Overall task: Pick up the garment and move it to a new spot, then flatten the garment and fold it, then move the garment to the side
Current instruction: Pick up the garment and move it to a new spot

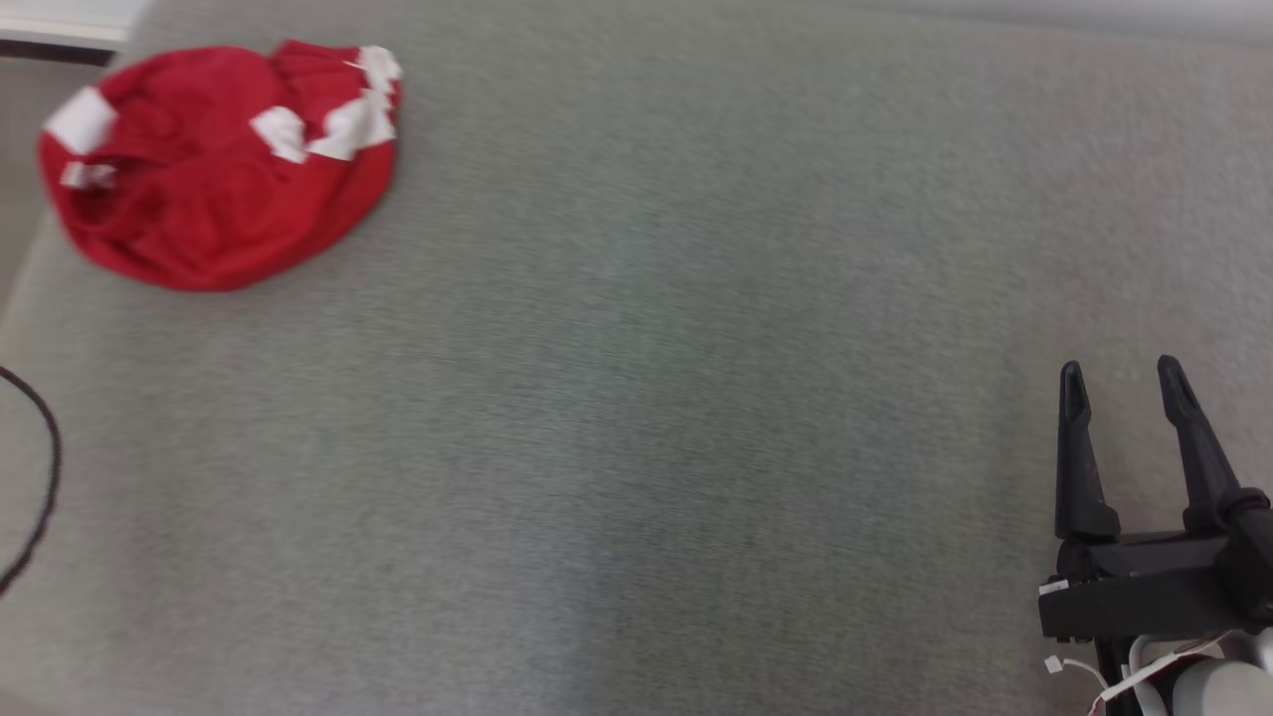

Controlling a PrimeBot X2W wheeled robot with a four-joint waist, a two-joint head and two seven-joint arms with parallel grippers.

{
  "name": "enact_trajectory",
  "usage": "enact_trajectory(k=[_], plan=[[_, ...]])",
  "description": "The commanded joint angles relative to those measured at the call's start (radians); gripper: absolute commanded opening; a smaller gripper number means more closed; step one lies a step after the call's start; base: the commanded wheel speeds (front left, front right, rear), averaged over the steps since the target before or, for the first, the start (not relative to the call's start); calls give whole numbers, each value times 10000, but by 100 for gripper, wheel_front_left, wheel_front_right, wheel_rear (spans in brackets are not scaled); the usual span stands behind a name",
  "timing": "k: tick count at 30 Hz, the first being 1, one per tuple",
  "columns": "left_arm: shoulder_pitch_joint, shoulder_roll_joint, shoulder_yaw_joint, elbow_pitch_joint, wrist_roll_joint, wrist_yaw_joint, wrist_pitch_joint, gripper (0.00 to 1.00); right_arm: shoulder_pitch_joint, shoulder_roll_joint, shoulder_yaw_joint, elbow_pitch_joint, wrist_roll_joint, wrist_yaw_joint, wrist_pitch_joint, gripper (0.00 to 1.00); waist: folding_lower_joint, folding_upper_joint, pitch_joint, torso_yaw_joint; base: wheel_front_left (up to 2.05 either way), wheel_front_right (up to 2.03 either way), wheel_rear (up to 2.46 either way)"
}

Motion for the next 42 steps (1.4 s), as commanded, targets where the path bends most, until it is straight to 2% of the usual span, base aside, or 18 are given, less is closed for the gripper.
enact_trajectory(k=[1, 7, 11, 20, 29, 38, 39, 40, 41, 42], plan=[[-149, 62, -19, 79, -33, -47, 27, 100, -116, 47, -23, -59, -86, -27, -36, 100, -2, -3, 1333, -1350, 0, 0, 0], [-1206, 836, -393, 1383, -314, -135, 479, 100, -229, 134, -139, -410, -214, -27, -38, 100, -2, -3, 1776, -1948, 0, 0, 0], [-1675, 1140, -780, 2220, -381, -135, 634, 100, -270, 150, -199, -531, -244, -27, -7, 100, -2, -3, 1863, -2098, 0, 0, 0], [-1949, 1458, -2491, 3386, -1005, -139, 1354, 100, -371, 175, -209, -607, -286, -27, 91, 100, -2, -3, 1881, -2108, 0, 0, 0], [-1995, 1853, -4148, 3925, -2258, -140, 2859, 100, -509, 182, -48, -484, -202, -27, 40, 100, -2, -3, 1820, -2236, 0, 0, 0], [-1986, 1990, -5248, 4365, -3418, -139, 4279, 100, -562, 181, -21, -426, -106, -27, 51, 100, -2, -3, 1718, -2391, 0, 0, 0], [-2006, 2000, -5350, 4435, -3480, -140, 4375, 83, -563, 182, -11, -426, -102, -27, 57, 100, -2, -3, 1709, -2406, 0, 0, 0], [-2038, 2018, -5484, 4471, -3428, -140, 4396, 34, -566, 182, 0, -421, -103, -27, 55, 100, -2, -3, 1694, -2418, 0, 0, 0], [-2064, 2038, -5605, 4505, -3415, -141, 4368, 10, -555, 182, 7, -406, -107, -27, 44, 100, -2, -3, 1673, -2429, 0, 0, 0], [-2087, 2030, -5682, 4533, -3473, -141, 4287, 0, -538, 182, 2, -391, -105, -27, 34, 100, -2, -3, 1648, -2431, 0, 0, 0]])
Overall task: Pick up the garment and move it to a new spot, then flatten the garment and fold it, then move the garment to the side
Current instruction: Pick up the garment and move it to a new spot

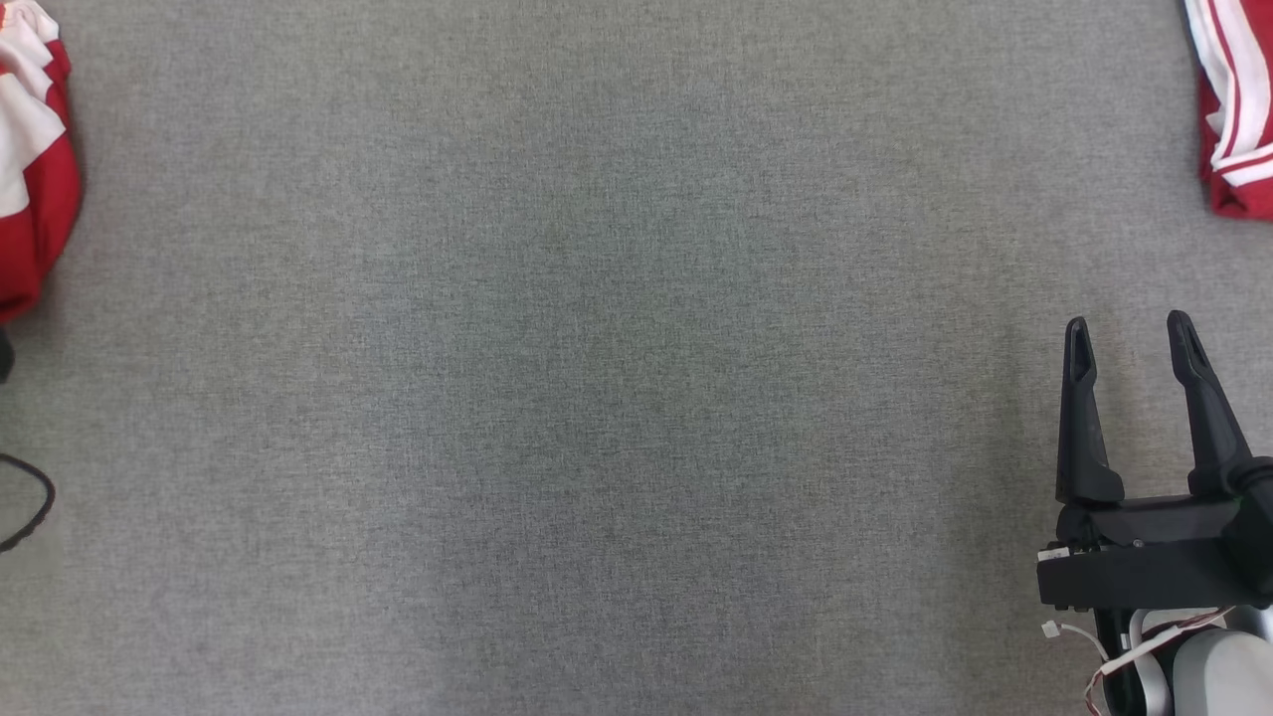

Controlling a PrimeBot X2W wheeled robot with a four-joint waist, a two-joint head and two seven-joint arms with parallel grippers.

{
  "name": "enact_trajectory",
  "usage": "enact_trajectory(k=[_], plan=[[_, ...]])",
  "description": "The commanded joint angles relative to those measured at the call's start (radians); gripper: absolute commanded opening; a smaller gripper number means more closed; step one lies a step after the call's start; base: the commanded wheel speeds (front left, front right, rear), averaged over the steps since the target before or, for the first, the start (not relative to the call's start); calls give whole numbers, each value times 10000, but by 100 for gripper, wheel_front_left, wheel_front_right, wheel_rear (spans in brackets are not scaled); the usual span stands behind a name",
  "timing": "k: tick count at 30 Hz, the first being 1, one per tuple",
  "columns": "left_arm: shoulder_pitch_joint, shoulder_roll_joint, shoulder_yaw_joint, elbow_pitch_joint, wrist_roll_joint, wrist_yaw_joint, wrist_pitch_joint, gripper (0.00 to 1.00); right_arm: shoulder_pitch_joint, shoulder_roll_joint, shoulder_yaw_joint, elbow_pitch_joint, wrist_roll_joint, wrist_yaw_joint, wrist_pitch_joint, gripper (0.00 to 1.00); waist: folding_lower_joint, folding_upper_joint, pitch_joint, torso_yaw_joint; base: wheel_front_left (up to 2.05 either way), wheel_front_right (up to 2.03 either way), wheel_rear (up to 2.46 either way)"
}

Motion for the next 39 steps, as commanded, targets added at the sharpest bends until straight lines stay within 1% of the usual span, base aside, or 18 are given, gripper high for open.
enact_trajectory(k=[1, 2, 6, 11, 14, 17, 21, 25, 28, 34, 39], plan=[[-57, -40, -102, 94, -30, 19, -96, 0, -12, 17, -9, 37, 82, -27, -56, 100, 0, 0, -61, 1, 0, 0, 0], [-120, 21, -189, 90, 75, 18, -277, 0, 5, 17, -16, 58, 75, -27, -57, 100, 0, 0, -106, 8, 0, 0, 0], [-546, 143, -157, 238, 358, 46, -1666, 0, 54, 15, -45, 191, 156, -27, -172, 100, 0, 0, -416, 90, 0, 0, 0], [-1109, 25, -228, 134, 824, 48, -3190, 0, 149, 15, -12, 532, 356, -27, -308, 100, 0, 0, -996, 270, 0, 0, 0], [-1453, -92, -364, -168, 1010, 43, -3737, 0, 197, 15, 74, 791, 525, -27, -447, 100, 0, 0, -1363, 298, 0, 0, 0], [-1811, -219, -550, -670, 1226, 36, -3996, 0, 228, 14, 155, 1109, 729, -27, -616, 100, 0, 0, -1755, 217, 0, 0, 0], [-2276, -464, -874, -1644, 1456, 31, -3921, 0, 295, 12, 238, 1549, 999, -27, -869, 100, 0, 0, -2238, -120, 0, 0, 0], [-2644, -865, -1208, -2824, 1518, 42, -3510, 0, 396, 11, 346, 1924, 1356, -27, -1098, 100, 0, 0, -2621, -655, 0, 0, 0], [-2969, -1280, -1421, -3705, 1479, 88, -3105, 0, 508, 13, 378, 2155, 1565, -27, -1230, 100, 0, 0, -2787, -1112, 0, 0, 0], [-3361, -2214, -1752, -4936, 1337, 370, -2456, 0, 543, 16, 501, 2558, 1926, -27, -1408, 100, 0, 0, -2866, -2045, 0, 0, 0], [-3068, -2870, -1940, -5367, 1171, 658, -2455, 0, 592, 14, 418, 2646, 1946, -27, -1456, 100, 0, 0, -2826, -2440, 0, 0, 0]])
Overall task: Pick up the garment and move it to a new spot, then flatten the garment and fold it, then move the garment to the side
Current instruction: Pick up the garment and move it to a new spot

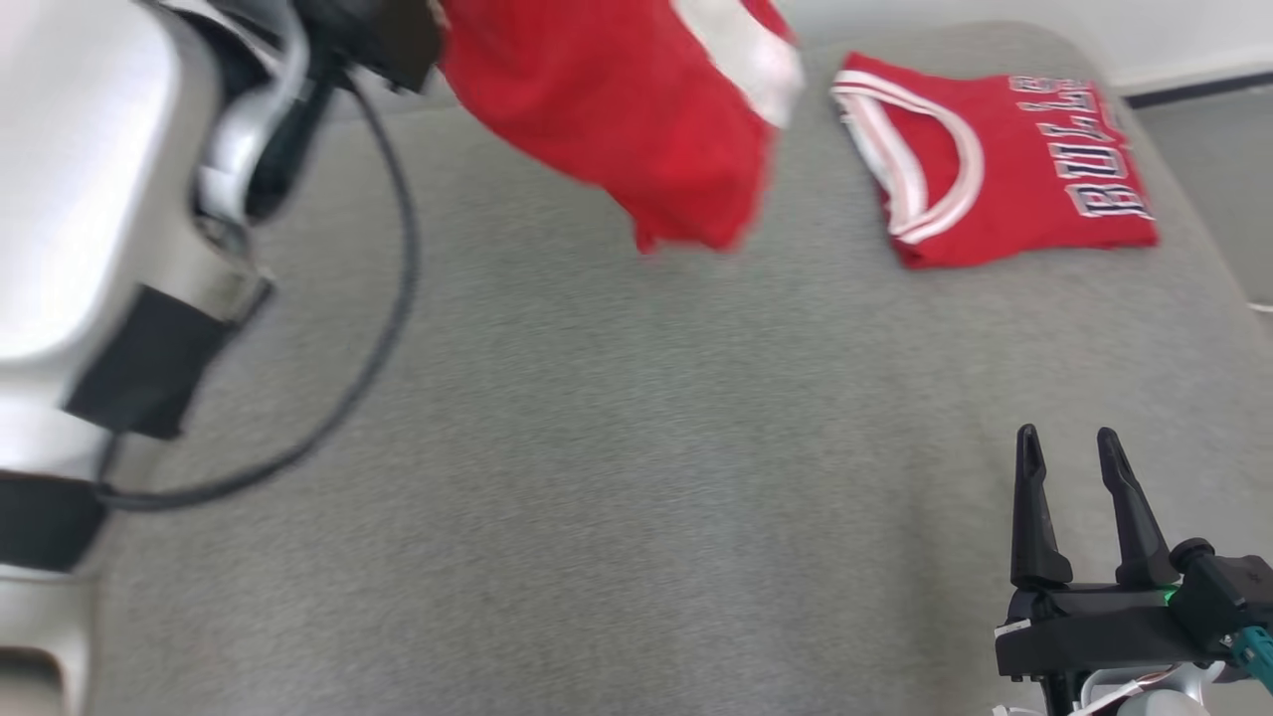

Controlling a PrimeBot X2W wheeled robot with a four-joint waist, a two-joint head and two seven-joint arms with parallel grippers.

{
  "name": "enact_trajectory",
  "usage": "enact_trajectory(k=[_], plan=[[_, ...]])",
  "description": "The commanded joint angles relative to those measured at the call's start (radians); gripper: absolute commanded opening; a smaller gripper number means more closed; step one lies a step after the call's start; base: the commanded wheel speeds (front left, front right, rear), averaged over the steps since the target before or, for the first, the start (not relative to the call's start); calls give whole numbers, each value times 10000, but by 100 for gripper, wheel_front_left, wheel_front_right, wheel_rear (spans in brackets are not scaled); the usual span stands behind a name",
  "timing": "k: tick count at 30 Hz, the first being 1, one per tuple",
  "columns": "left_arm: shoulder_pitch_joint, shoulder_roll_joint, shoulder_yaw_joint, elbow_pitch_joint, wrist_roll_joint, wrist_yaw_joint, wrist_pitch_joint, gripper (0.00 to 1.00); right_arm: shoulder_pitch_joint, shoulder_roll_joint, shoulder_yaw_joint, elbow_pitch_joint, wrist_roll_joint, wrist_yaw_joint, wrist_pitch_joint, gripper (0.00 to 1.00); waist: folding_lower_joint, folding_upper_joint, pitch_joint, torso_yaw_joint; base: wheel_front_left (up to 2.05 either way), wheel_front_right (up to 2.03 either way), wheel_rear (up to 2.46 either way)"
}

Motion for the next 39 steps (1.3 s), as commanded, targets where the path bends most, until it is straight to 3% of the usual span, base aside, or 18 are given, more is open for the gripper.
enact_trajectory(k=[1, 6, 16, 25, 32, 33, 34, 39], plan=[[384, -128, -26, -101, -86, 109, -117, 0, 90, 9, -52, 13, 46, -27, -51, 100, 1, 1, -101, -446, 0, 0, 0], [1749, -284, 113, -505, -551, 600, -536, 0, 125, 6, -183, -99, 33, -27, -52, 100, 1, 1, -151, -437, 0, 0, 0], [6267, 277, 436, -987, -1330, 1569, -1821, 0, 280, 6, -287, -156, -231, -27, -56, 100, 1, 1, -239, 263, 0, 0, 0], [9287, 732, 724, -1107, -1815, 1757, -2468, 0, 258, 4, -201, -71, -585, -27, -48, 100, 1, 1, -464, 1037, 0, 0, 0], [10662, 537, 1057, -800, -1930, 1597, -2629, 1, 357, 6, 18, -16, -674, -27, 108, 100, 1, 1, -704, 1333, 0, 0, 0], [10732, 509, 1089, -720, -1800, 1610, -2637, 72, 380, 4, 51, -10, -682, -27, 125, 100, 1, 1, -743, 1360, 0, 0, 0], [10800, 441, 1123, -638, -1724, 1575, -2644, 100, 394, 4, 83, -5, -694, -27, 158, 100, 1, 1, -800, 1388, 0, 0, 0], [11096, -48, 2007, -896, -1086, 1427, -2664, 100, 482, 4, 126, -34, -752, -27, 234, 100, 1, 1, -1204, 1558, 0, 0, 0]])
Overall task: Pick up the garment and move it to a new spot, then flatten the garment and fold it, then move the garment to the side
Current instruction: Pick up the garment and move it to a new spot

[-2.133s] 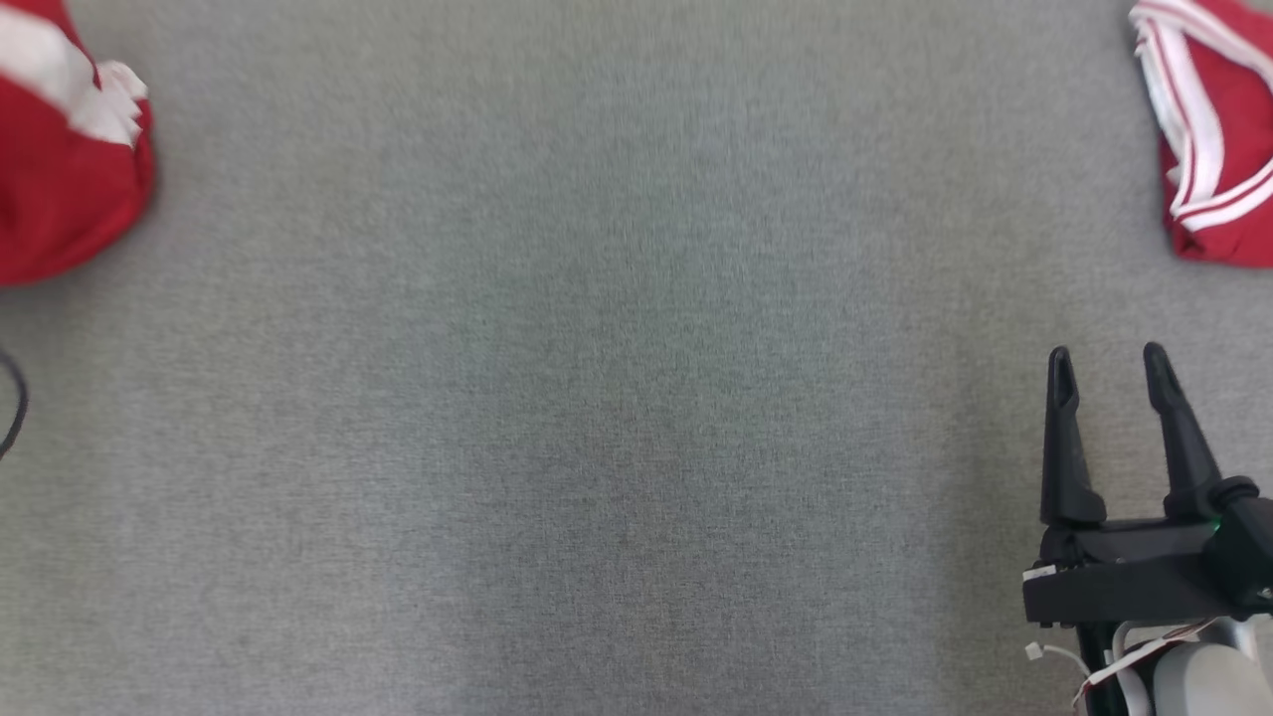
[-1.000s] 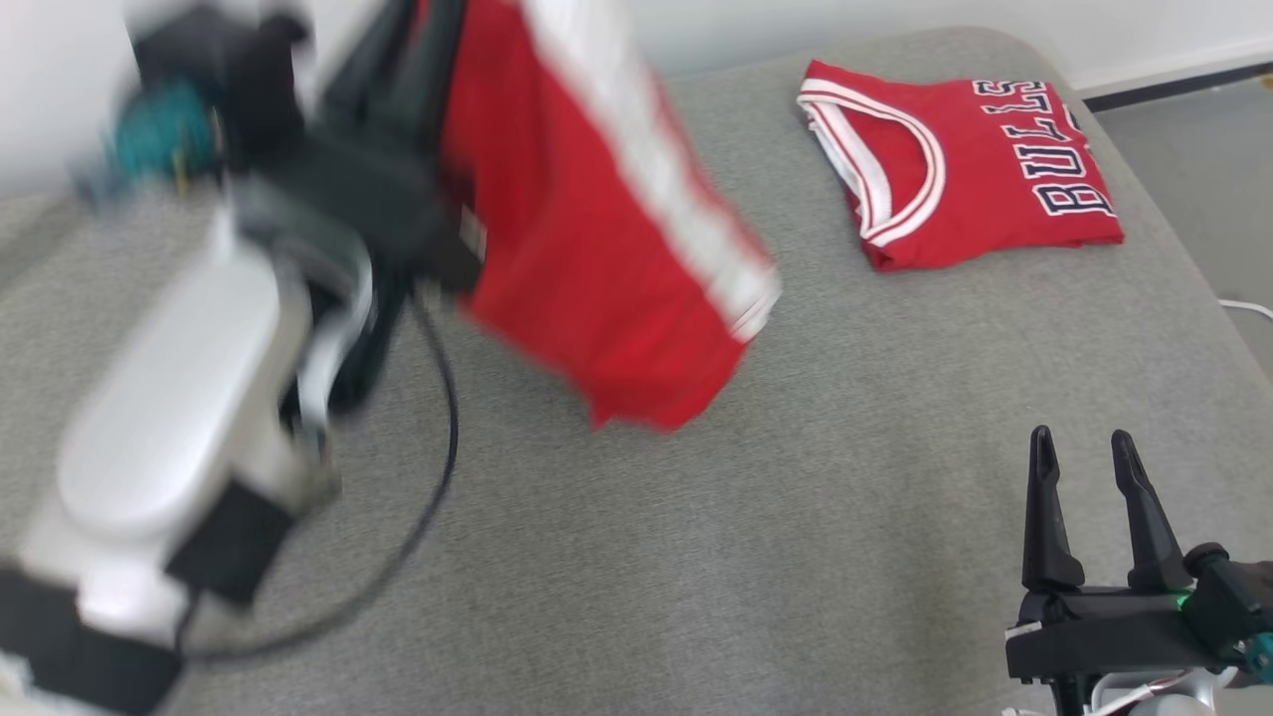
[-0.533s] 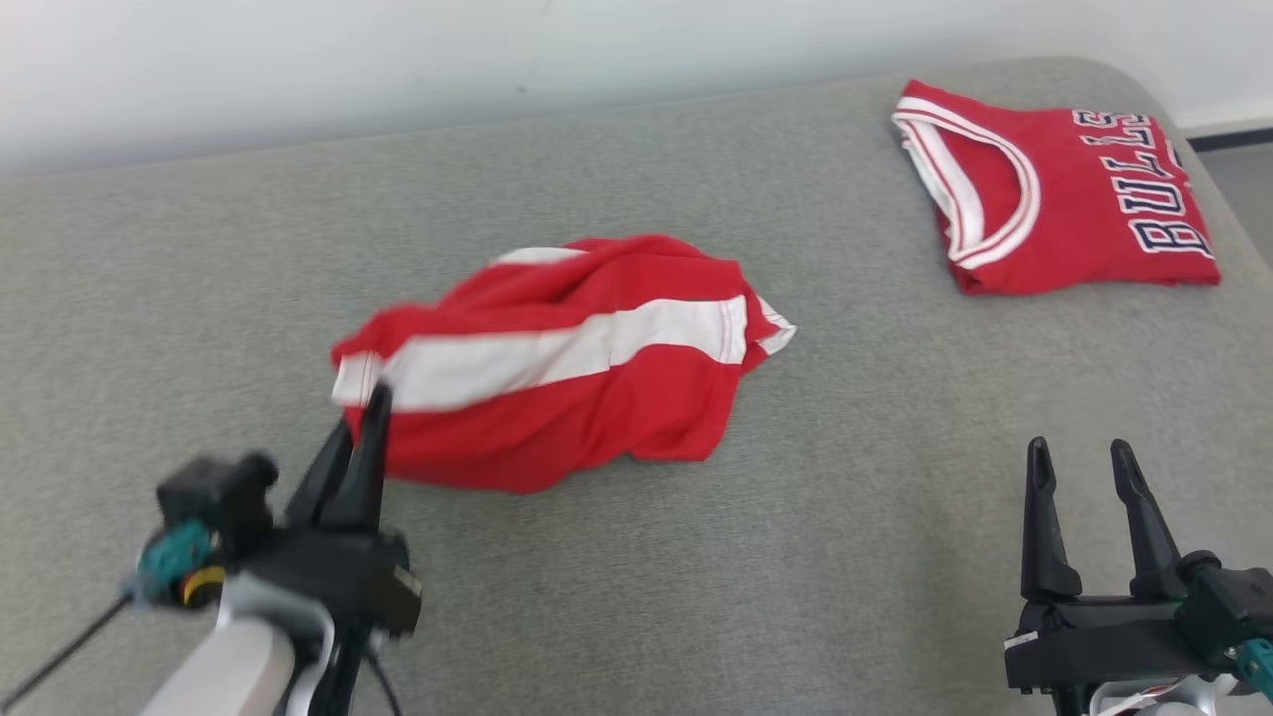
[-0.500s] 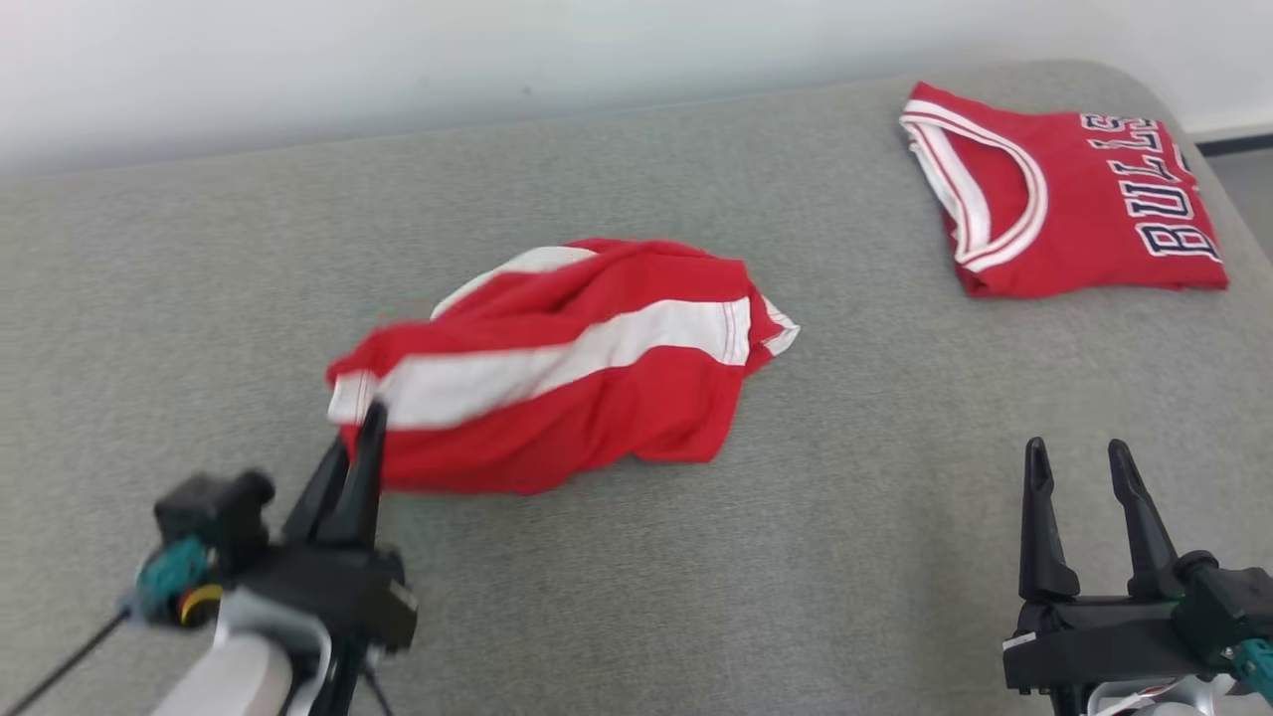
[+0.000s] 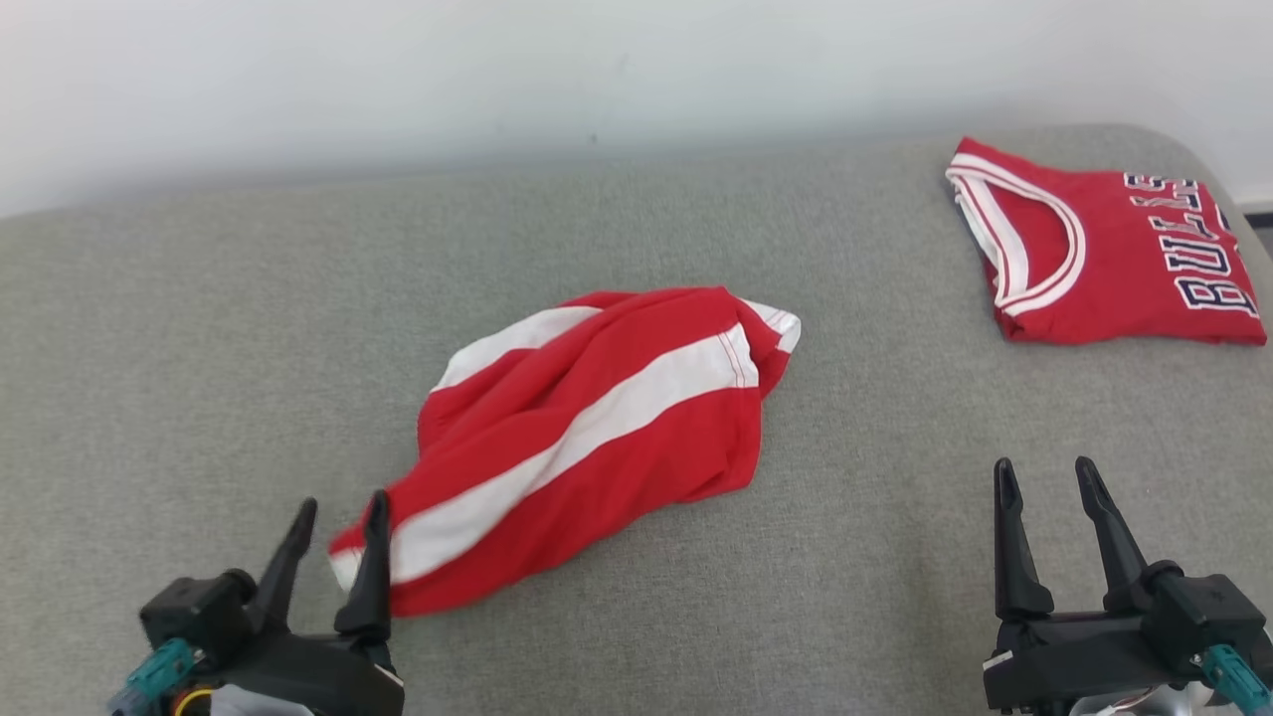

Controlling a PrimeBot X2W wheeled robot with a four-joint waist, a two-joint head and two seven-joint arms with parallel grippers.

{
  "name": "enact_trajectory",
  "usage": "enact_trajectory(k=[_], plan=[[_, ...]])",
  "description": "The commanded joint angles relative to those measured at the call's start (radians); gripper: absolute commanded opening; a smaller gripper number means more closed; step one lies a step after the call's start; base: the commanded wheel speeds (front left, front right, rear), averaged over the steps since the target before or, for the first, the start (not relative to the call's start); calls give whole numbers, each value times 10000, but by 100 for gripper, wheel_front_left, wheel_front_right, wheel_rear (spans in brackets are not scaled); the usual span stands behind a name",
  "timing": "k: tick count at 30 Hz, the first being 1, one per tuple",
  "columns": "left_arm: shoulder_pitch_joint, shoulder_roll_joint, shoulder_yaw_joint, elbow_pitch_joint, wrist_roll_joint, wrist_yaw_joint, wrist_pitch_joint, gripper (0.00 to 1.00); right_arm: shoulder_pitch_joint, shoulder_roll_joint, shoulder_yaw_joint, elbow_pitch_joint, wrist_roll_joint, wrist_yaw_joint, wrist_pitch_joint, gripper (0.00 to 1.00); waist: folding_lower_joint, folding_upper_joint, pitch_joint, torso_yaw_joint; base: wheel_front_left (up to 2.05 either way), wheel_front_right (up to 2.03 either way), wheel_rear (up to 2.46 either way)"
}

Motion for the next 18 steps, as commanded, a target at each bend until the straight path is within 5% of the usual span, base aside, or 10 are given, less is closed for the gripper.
enact_trajectory(k=[1, 18], plan=[[325, -165, 424, -215, 479, -64, -59, 100, 143, -1, -3, -46, -59, -27, 24, 100, 1, 1, -349, 184, 0, 0, 0], [2259, -694, 3022, -1613, 2779, -370, -56, 100, 576, -26, 450, -171, -56, -27, 261, 100, 1, 1, -1486, 762, 0, 0, 0]])
